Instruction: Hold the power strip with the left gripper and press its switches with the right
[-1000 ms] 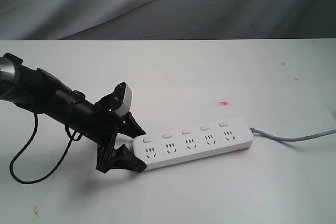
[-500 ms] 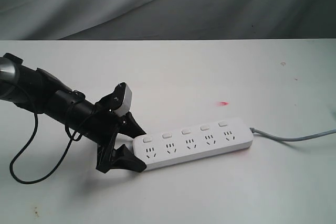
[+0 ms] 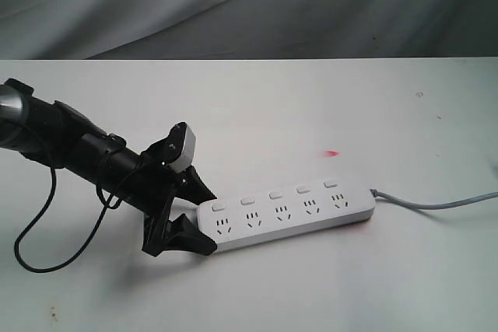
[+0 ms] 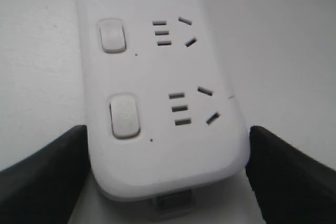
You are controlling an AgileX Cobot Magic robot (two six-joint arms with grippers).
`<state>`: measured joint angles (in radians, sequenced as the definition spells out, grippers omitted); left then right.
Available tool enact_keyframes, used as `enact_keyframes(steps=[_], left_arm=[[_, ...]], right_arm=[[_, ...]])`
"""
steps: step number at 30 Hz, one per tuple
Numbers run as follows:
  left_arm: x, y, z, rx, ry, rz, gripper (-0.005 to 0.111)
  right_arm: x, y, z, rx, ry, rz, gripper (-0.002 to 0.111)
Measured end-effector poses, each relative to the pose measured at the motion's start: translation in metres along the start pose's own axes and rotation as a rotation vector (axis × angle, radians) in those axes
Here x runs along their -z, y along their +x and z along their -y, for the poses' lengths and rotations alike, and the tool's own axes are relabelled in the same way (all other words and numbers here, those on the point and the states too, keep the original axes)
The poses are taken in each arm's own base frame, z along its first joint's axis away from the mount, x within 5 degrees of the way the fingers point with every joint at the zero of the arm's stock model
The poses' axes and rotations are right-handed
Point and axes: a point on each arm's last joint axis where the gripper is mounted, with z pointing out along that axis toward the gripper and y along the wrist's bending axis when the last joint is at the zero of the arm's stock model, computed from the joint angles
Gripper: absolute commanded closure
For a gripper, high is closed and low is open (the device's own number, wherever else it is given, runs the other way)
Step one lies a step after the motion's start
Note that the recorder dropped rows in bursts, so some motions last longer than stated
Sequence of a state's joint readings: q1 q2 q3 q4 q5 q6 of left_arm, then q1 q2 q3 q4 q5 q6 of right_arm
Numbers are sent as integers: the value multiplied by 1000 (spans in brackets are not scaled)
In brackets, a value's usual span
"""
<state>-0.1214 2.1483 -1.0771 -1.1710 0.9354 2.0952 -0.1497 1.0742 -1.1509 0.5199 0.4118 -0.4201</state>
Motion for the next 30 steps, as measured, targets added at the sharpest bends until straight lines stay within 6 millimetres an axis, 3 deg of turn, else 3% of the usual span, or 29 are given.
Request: enact_keyframes(steps=[6,11,17,22,26,28,29,30], left_arm=[[0,0,0,0,0,0,77],[0,0,0,0,0,0,77],[0,0,0,0,0,0,77],[0,0,0,0,0,0,77],[0,0,0,0,0,0,77],[0,0,0,0,0,0,77],[0,0,0,0,0,0,77],[0,0,0,0,0,0,77]], right_arm=[[-58,-4,-12,201,-294,-310,108],[-104,10,-19,250,-544,-315,108],[-142,53,-25,385,-835,-381,108],[-173,99,-45,378,-994,-491,108],[-189,133,-76,369,-1102,-571,94],[-194,150,-95,394,-1166,-591,83],[-196,157,-103,410,-1194,-596,70],[-198,171,-121,454,-1247,-599,66]])
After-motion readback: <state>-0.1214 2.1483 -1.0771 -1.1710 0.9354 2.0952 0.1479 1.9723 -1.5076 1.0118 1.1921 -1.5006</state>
